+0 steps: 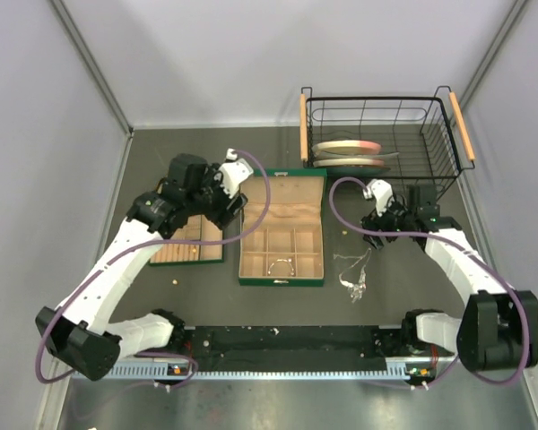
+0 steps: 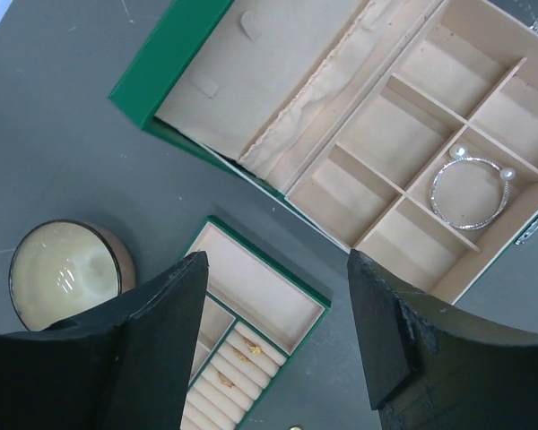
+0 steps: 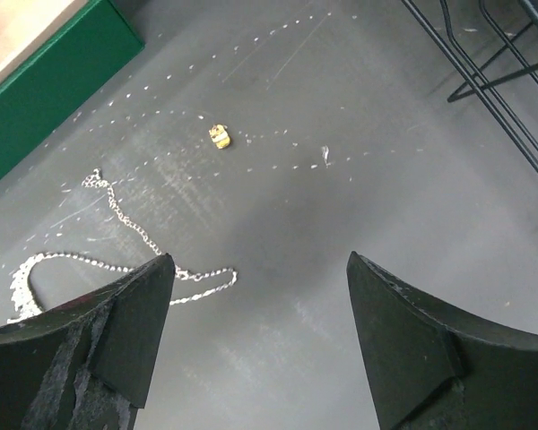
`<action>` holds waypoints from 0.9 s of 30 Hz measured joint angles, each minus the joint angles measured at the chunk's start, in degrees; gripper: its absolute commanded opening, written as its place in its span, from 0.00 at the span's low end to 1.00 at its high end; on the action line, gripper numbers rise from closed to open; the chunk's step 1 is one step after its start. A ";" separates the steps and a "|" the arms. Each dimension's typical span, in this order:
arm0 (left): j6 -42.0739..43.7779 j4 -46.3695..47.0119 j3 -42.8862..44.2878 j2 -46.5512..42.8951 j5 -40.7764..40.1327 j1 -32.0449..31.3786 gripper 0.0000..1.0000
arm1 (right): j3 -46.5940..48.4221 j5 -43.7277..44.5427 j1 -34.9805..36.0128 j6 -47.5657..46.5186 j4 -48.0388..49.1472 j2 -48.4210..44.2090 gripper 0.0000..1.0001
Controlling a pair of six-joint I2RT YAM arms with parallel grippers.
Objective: Organize the mixed jewelry
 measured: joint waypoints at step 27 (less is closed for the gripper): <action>-3.69 3.41 -11.10 -8.94 20.15 23.30 0.68 | 0.09 -1.38 6.51 -5.16 12.92 15.23 0.65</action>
